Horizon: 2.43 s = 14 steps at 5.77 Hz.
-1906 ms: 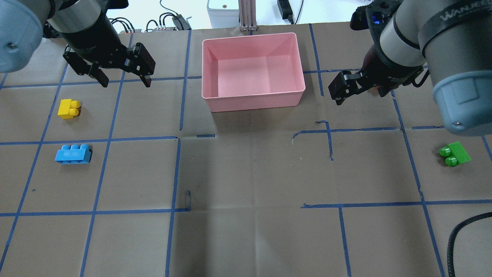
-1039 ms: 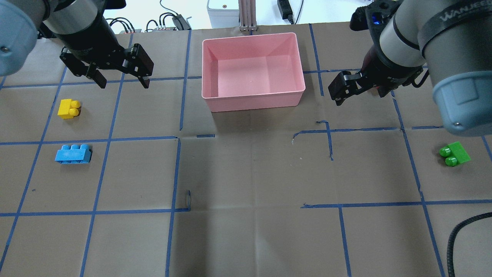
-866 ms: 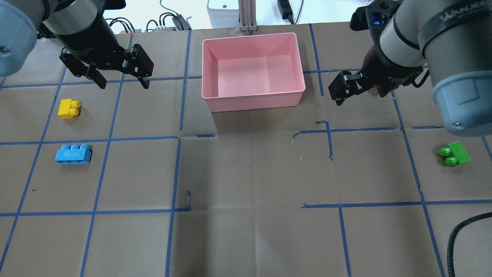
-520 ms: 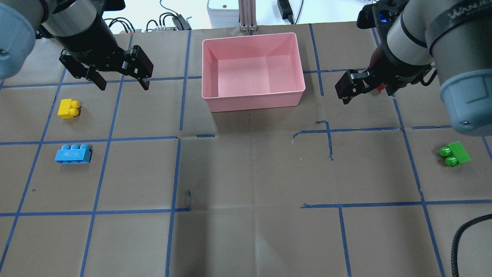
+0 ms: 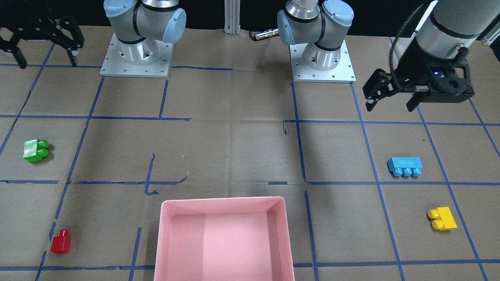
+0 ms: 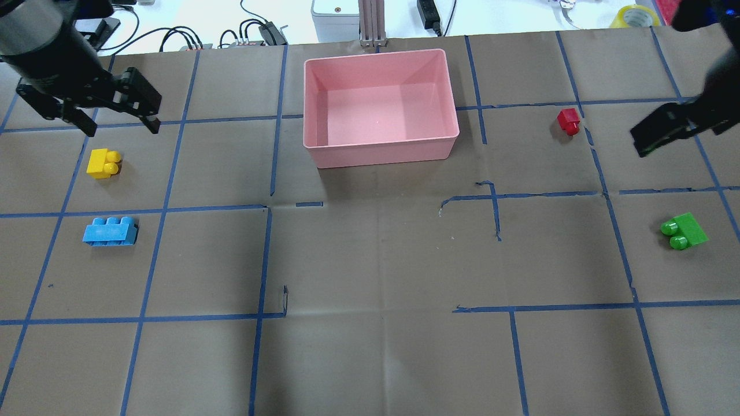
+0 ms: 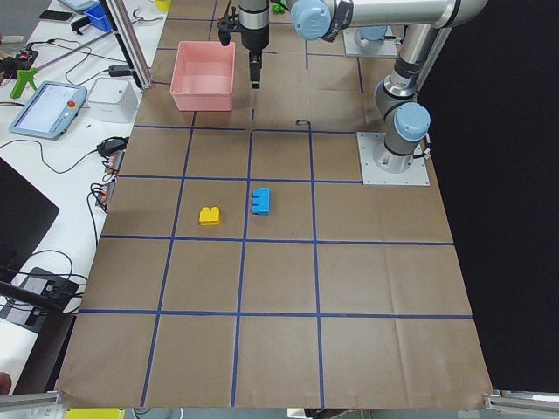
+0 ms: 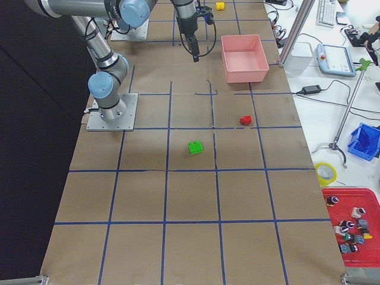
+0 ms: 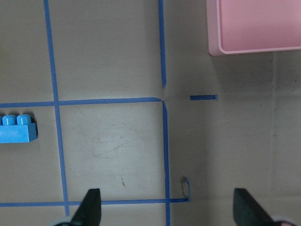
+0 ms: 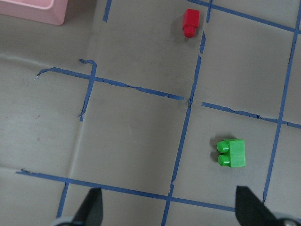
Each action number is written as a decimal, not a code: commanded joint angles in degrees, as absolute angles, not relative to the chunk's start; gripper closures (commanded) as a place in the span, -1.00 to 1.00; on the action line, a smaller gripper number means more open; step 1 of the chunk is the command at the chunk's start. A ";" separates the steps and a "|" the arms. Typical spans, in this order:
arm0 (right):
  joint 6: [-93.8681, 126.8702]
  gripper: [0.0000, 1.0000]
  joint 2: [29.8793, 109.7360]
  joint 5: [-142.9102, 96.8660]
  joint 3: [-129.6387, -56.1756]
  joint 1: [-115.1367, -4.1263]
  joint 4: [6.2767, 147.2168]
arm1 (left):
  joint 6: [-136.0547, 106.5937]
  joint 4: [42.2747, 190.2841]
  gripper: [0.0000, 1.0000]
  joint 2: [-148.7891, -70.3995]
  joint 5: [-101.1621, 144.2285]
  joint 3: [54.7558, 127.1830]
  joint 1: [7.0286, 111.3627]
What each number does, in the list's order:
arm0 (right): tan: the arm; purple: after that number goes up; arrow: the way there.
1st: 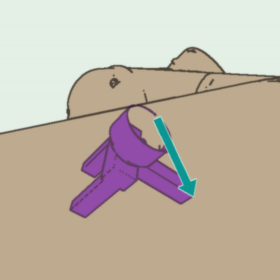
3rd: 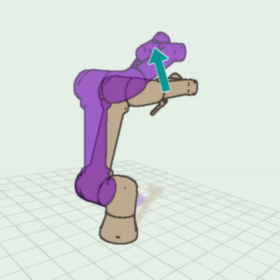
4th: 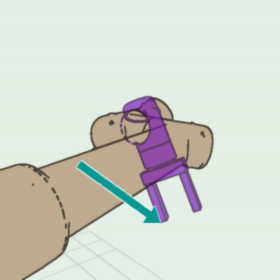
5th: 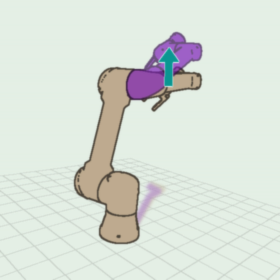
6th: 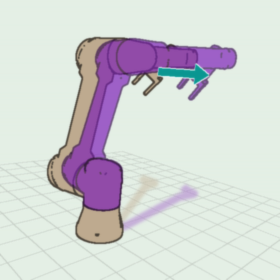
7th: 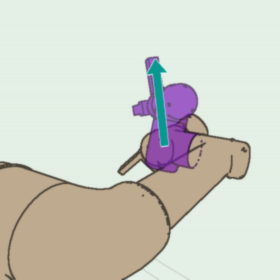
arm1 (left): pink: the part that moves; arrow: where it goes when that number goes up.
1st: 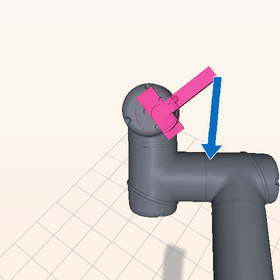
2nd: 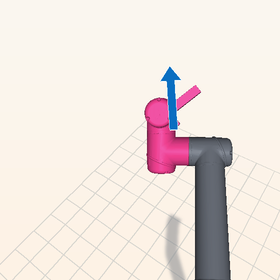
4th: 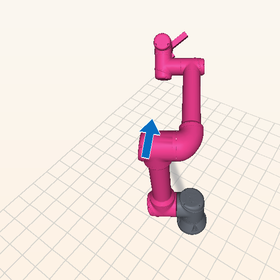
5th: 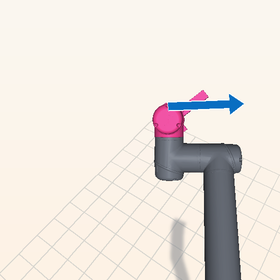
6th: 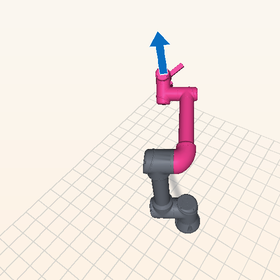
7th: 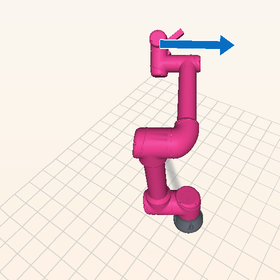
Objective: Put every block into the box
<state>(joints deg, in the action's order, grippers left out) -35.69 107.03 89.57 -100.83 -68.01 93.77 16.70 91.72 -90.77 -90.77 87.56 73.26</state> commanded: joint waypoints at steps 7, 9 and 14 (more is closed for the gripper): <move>-61.96 -0.99 91.92 81.74 -124.46 -37.71 127.44 | 74.33 78.66 -0.97 -92.90 -90.61 100.55 52.72; -61.88 -0.98 83.08 78.67 -125.16 -37.71 141.83 | 98.95 78.66 -0.97 -92.73 -90.70 100.55 53.70; -61.00 -0.98 76.65 77.52 -125.86 -43.59 147.74 | 127.96 60.01 -0.94 -99.21 -90.09 108.34 53.70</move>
